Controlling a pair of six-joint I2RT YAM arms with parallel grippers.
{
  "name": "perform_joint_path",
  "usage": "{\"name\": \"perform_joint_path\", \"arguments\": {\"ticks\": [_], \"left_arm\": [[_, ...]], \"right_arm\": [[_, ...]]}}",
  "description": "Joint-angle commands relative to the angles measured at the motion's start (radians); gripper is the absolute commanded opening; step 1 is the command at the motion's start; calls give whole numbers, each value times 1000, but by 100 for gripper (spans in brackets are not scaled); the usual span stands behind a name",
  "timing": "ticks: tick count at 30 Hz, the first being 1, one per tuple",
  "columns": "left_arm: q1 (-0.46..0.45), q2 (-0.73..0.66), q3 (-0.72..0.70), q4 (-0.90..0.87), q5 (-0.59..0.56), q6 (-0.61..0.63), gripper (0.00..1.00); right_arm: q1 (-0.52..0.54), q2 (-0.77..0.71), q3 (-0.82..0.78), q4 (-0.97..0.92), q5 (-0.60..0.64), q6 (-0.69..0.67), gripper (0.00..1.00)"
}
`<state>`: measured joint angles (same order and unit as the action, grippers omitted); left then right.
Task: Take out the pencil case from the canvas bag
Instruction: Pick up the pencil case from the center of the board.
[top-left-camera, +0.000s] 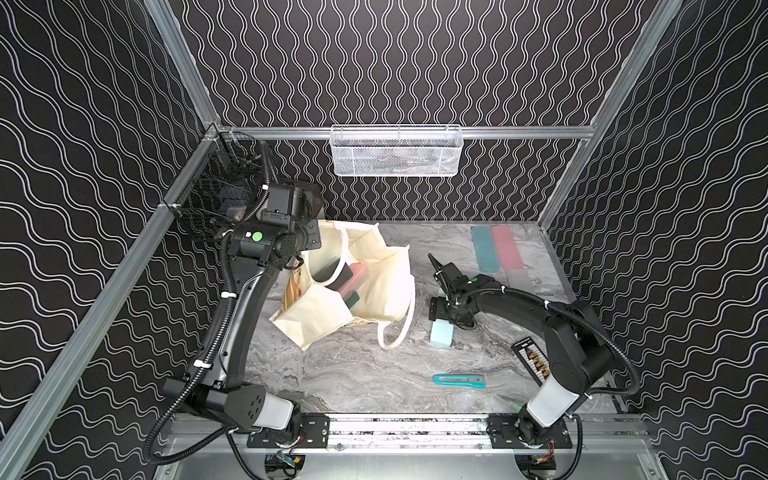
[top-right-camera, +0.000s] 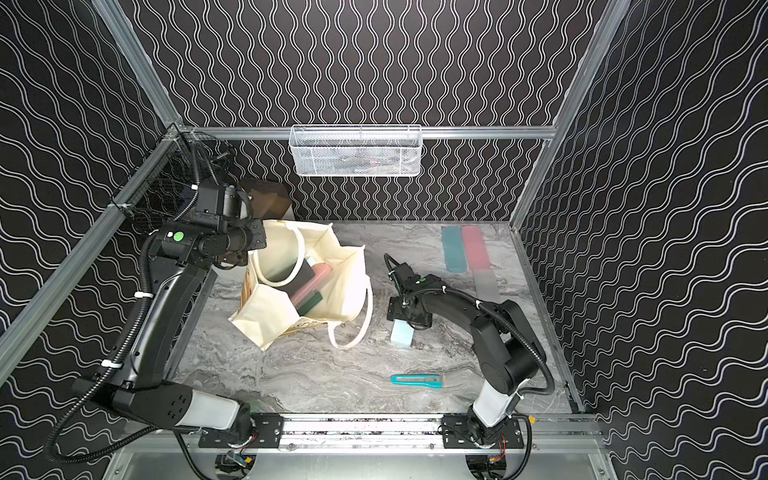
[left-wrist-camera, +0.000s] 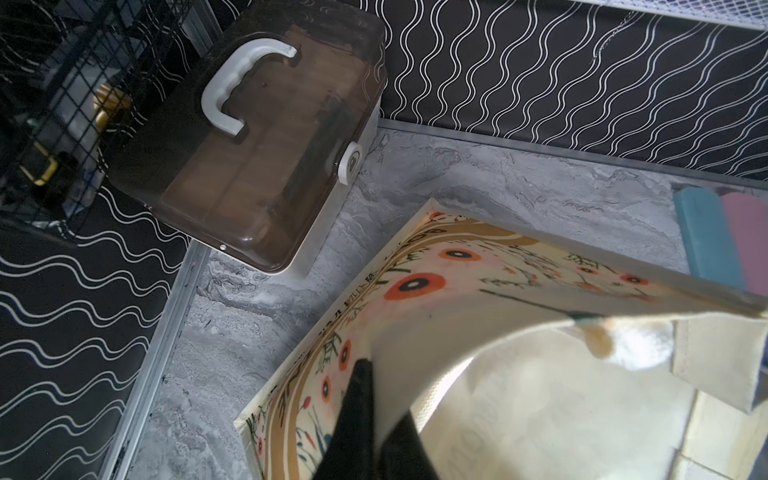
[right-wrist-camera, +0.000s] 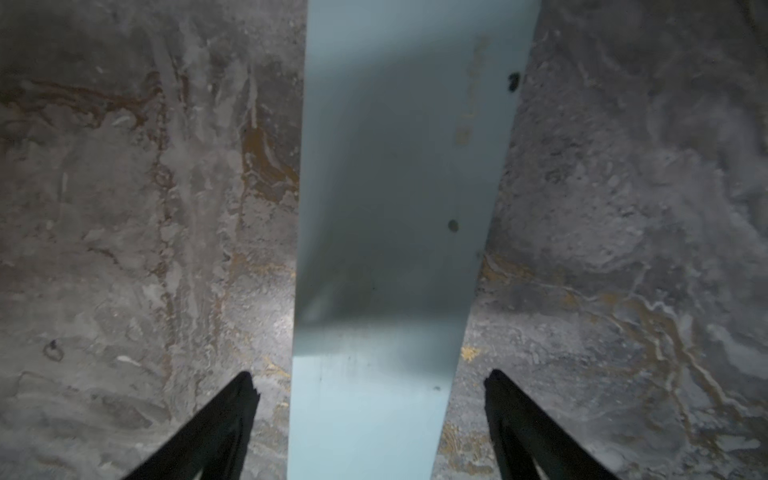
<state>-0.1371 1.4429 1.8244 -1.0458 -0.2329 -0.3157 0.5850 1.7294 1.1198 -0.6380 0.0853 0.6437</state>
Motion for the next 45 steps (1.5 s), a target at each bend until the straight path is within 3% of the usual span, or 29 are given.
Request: {"name": "perform_joint_path", "arguments": {"ticks": [1, 10, 24, 35, 45], "left_arm": [[17, -11, -8, 65, 20, -35, 0], [26, -23, -19, 75, 33, -32, 0], [28, -38, -40, 79, 35, -22, 0], [27, -41, -81, 119, 135, -2, 0], [-2, -26, -94, 142, 195, -22, 0]], "right_arm": [[14, 39, 50, -48, 87, 53, 88], [16, 131, 100, -69, 110, 60, 83], [15, 111, 98, -52, 91, 42, 61], [-23, -232, -44, 108, 77, -47, 53], [-236, -486, -217, 269, 84, -138, 44]]}}
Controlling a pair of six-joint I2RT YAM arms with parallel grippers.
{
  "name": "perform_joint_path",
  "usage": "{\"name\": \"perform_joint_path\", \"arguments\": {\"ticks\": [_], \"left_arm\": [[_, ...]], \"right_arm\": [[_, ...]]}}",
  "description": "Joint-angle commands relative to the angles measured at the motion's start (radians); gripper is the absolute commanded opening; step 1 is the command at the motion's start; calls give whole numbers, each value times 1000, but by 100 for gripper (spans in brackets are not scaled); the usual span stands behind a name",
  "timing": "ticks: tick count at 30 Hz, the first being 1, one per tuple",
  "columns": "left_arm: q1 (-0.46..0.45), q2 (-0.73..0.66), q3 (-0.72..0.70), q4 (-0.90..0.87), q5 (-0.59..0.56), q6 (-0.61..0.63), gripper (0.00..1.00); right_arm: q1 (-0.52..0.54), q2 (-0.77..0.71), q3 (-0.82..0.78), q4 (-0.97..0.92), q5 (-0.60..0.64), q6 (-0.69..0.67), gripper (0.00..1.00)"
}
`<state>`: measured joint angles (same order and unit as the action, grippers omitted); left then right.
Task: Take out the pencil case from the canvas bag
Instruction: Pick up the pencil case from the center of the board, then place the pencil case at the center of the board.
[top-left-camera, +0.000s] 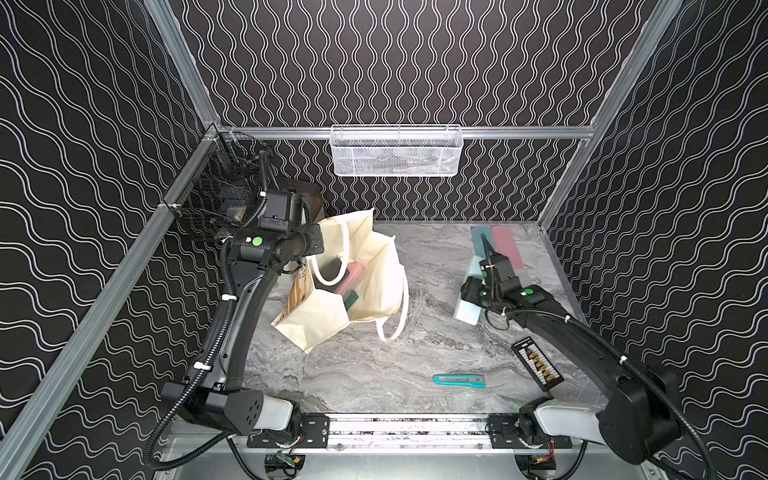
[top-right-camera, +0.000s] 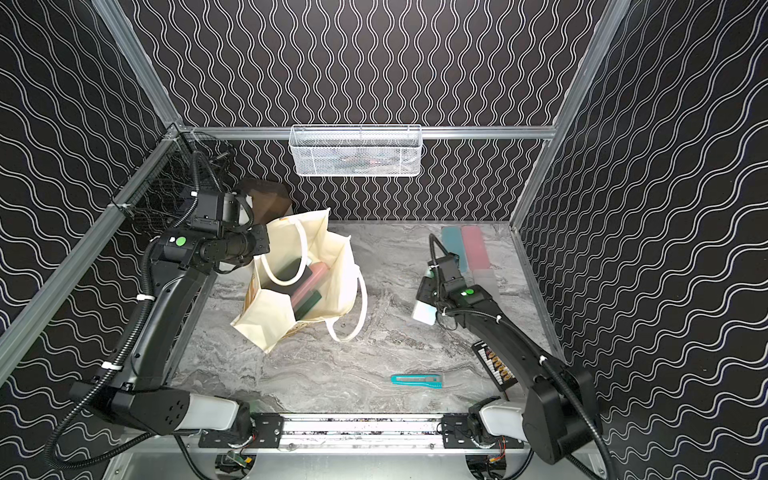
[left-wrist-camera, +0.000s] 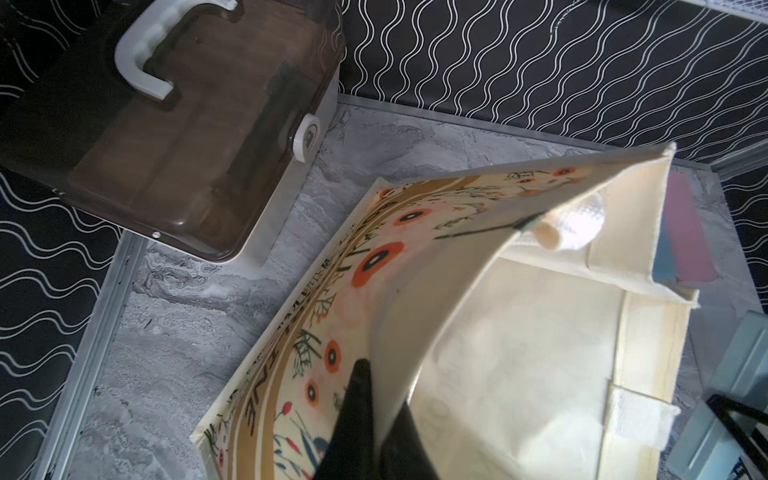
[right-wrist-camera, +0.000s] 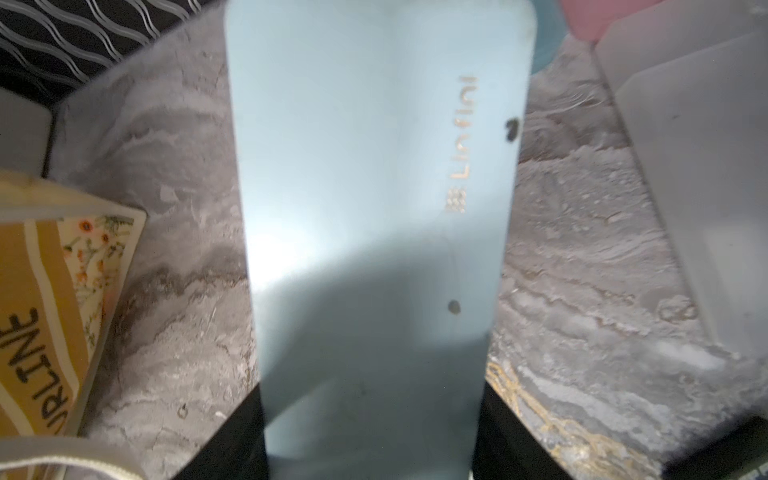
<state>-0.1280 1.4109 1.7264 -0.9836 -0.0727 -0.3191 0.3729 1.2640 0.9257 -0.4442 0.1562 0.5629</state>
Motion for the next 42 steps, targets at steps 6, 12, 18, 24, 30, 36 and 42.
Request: {"name": "perform_joint_path", "arguments": {"ticks": [6, 12, 18, 24, 30, 36, 42], "left_arm": [[-65, 33, 36, 76, 17, -11, 0], [-165, 76, 82, 71, -5, -6, 0], [-252, 100, 115, 52, -27, 7, 0], [-265, 98, 118, 31, -36, 30, 0], [-265, 76, 104, 28, -59, 46, 0], [-265, 60, 88, 25, -82, 52, 0], [-265, 57, 75, 33, -88, 46, 0]], "right_arm": [[-108, 41, 31, -24, 35, -300, 44], [-166, 161, 126, -153, 16, -453, 43], [-204, 298, 199, -247, 57, -496, 41], [-258, 368, 235, -276, -6, -530, 42], [-271, 479, 296, -327, 37, -569, 44], [-285, 571, 355, -352, 87, -587, 46], [-289, 620, 393, -349, 110, -604, 49]]}}
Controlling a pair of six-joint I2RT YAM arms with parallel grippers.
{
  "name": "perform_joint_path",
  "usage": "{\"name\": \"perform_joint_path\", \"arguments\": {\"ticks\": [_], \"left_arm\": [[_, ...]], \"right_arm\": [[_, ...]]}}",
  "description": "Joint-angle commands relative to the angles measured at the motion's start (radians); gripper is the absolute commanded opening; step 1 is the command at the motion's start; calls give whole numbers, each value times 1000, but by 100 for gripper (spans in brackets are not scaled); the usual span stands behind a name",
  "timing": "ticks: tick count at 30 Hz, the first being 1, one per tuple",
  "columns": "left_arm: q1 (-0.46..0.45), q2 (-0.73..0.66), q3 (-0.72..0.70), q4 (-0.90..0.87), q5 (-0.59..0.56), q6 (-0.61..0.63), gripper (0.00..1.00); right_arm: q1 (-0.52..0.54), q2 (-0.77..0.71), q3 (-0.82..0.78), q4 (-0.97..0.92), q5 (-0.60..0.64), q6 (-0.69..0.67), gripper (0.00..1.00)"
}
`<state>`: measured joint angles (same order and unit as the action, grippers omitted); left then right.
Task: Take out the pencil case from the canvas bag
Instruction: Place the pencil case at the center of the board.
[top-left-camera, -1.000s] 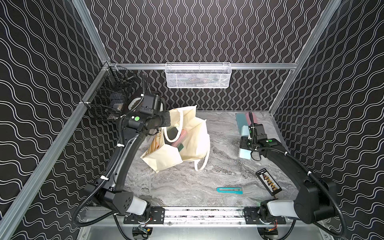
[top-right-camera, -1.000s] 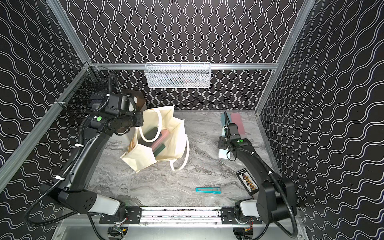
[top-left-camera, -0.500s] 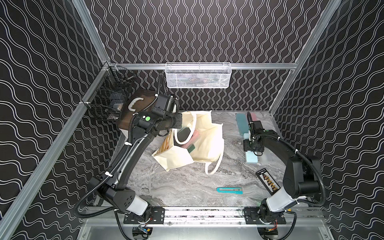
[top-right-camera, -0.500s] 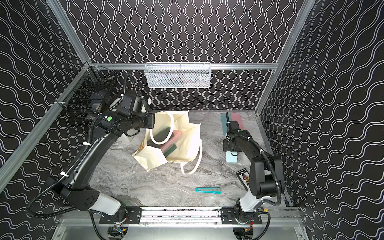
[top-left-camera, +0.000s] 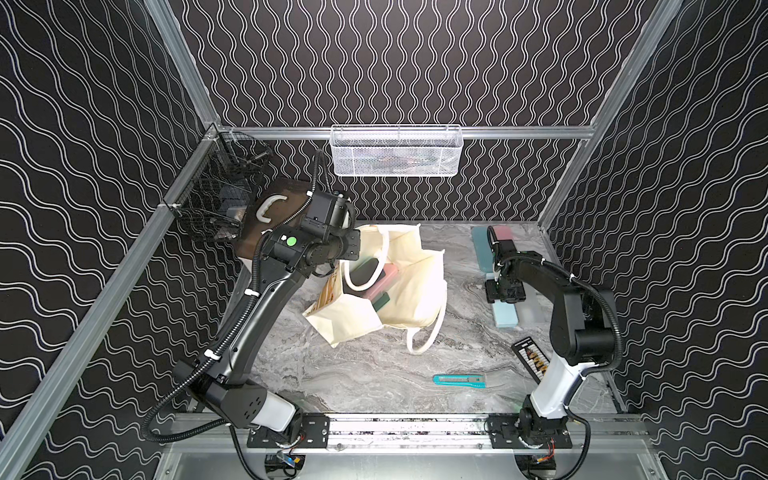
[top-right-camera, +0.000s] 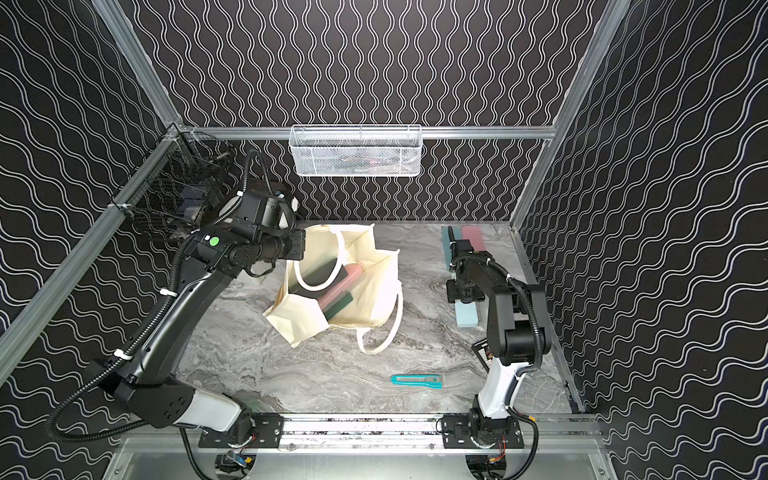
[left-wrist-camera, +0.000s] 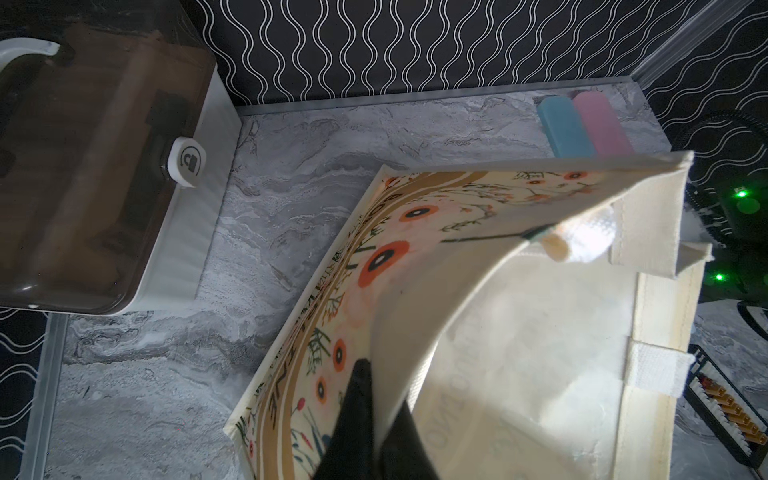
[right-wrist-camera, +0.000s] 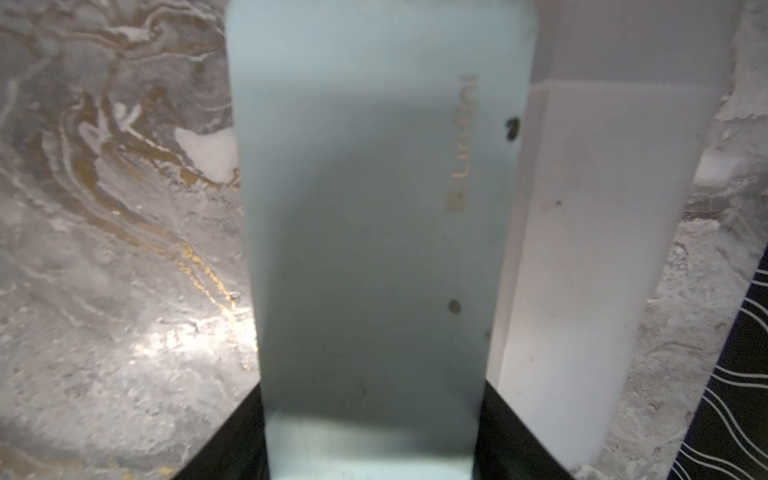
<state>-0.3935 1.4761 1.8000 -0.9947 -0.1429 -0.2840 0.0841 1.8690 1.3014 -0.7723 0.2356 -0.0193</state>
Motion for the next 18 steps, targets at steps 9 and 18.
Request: {"name": "perform_joint_path", "arguments": {"ticks": [9, 18], "left_arm": [[1, -11, 1, 40, -29, 9, 0], [-1, -22, -9, 42, -37, 10, 0]], "right_arm": [[0, 55, 51, -15, 48, -39, 56], [0, 59, 61, -11, 54, -34, 75]]}}
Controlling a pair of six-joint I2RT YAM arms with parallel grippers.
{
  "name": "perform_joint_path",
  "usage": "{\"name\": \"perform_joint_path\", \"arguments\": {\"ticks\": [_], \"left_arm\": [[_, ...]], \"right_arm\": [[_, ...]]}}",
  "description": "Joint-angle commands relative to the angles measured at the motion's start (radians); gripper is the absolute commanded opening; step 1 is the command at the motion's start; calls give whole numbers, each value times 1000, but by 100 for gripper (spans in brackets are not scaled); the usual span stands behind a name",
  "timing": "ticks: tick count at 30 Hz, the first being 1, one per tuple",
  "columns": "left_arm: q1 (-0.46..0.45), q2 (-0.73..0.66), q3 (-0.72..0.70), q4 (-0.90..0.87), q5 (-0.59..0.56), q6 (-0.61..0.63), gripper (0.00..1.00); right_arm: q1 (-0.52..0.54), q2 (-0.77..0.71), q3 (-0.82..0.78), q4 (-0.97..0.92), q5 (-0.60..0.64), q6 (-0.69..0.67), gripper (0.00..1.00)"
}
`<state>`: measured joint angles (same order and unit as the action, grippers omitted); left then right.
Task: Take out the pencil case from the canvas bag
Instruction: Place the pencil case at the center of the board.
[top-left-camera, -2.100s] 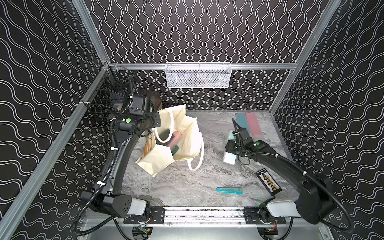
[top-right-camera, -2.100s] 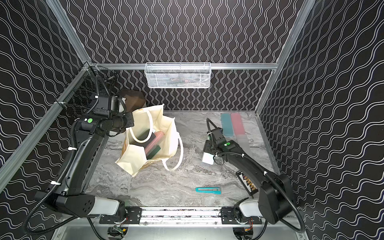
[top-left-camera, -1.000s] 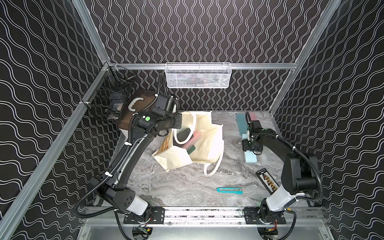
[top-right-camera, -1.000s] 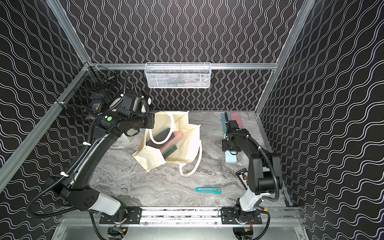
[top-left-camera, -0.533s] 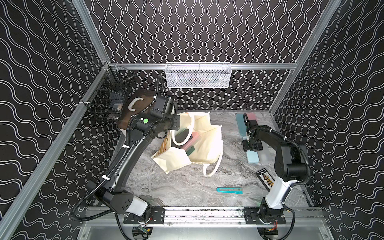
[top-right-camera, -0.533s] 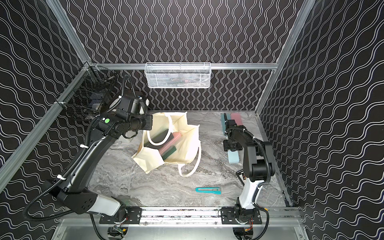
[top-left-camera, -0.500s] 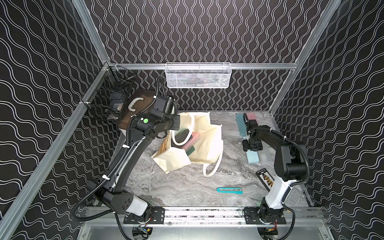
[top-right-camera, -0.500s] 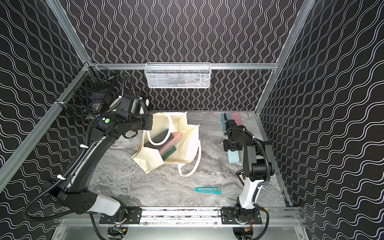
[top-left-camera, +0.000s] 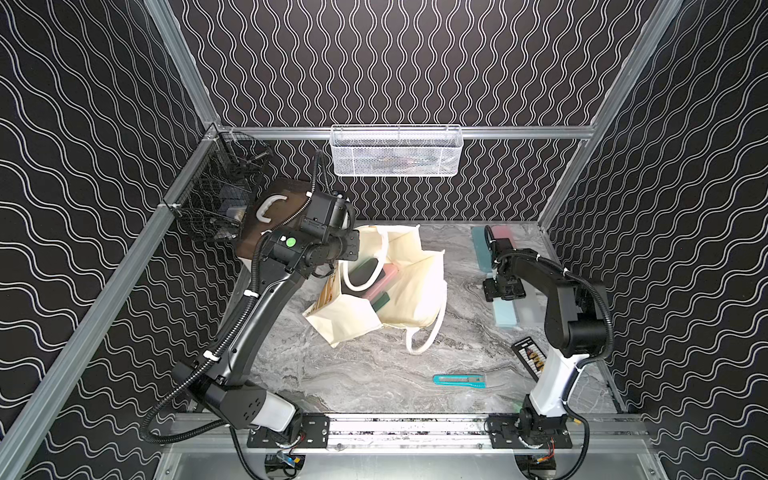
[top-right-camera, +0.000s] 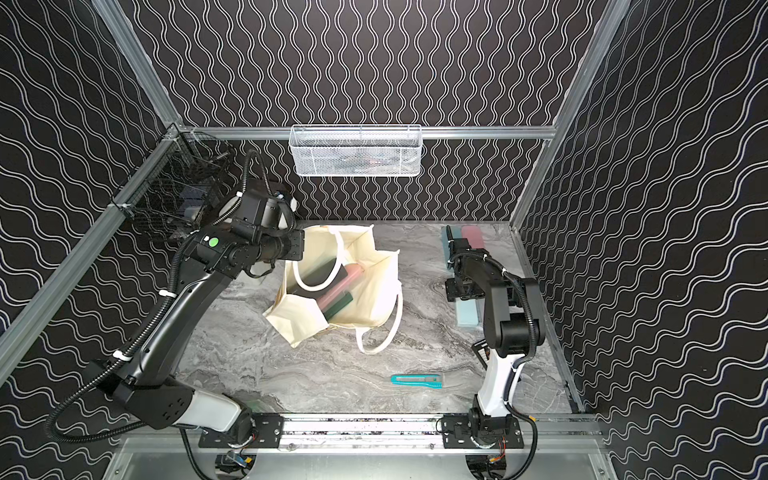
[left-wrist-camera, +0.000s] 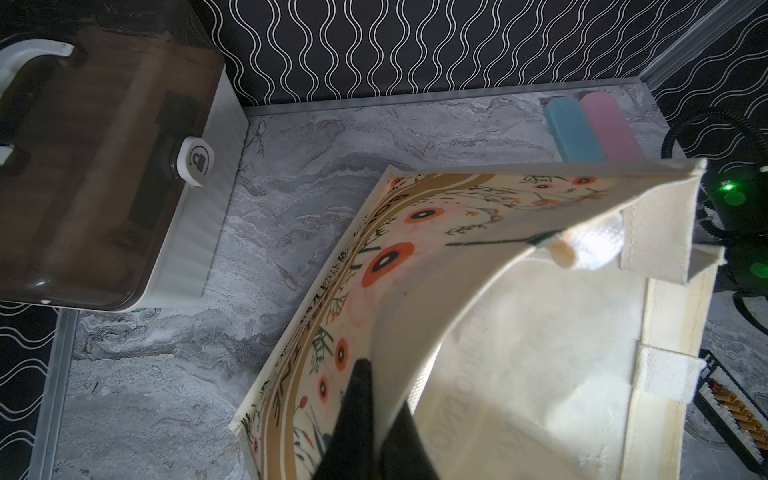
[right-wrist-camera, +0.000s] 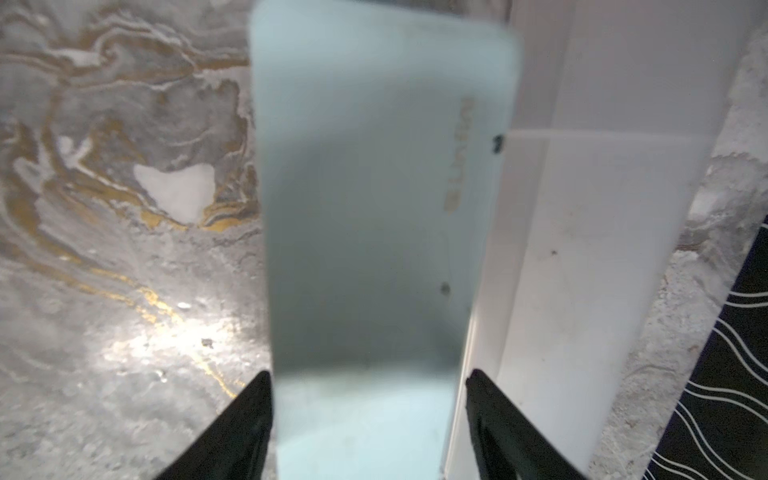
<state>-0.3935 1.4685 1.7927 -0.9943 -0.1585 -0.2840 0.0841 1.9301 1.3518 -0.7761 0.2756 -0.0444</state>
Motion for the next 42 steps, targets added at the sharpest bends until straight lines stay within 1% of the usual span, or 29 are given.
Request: {"name": "perform_joint_path", "arguments": {"ticks": [1, 5, 9, 14, 16, 17, 18, 20, 21, 24, 26, 31, 34, 36, 37, 39, 42], "left_arm": [[0, -14, -2, 42, -21, 10, 0], [0, -15, -3, 42, -25, 10, 0], [1, -19, 1, 54, -39, 21, 0], [1, -30, -3, 112, -12, 34, 0], [1, -41, -17, 149, 4, 43, 0], [2, -47, -27, 171, 14, 50, 0], [1, -52, -45, 195, 26, 61, 0], [3, -58, -71, 248, 58, 83, 0], [3, -56, -80, 266, 78, 94, 0], [3, -50, -107, 333, 139, 119, 0], [2, -57, -134, 388, 169, 135, 0], [3, -66, -192, 494, 215, 174, 0], [2, -54, -199, 519, 243, 183, 0], [2, -55, -216, 540, 268, 188, 0], [2, -58, -224, 549, 272, 188, 0], [3, -60, -237, 564, 269, 181, 0], [2, -57, -236, 558, 271, 178, 0]], "right_arm": [[0, -6, 10, -4, 14, -7, 75], [0, -36, 18, 0, 11, 9, 76], [2, -146, 5, 54, -22, 51, 76], [3, -331, -50, 197, -77, 195, 77], [3, -400, -84, 268, -75, 289, 81], [3, -433, -95, 288, -66, 355, 85], [3, -462, -103, 295, -91, 404, 89], [4, -516, -123, 306, -193, 415, 97], [3, -546, -143, 320, -238, 440, 99], [3, -644, -269, 458, -370, 500, 99], [4, -703, -333, 521, -416, 539, 99], [17, -803, -361, 522, -533, 603, 99], [69, -876, -375, 502, -511, 613, 99], [135, -927, -374, 478, -464, 607, 99], [177, -941, -366, 461, -435, 601, 99], [271, -961, -347, 427, -382, 585, 95], [430, -968, -330, 405, -337, 576, 89]]}}
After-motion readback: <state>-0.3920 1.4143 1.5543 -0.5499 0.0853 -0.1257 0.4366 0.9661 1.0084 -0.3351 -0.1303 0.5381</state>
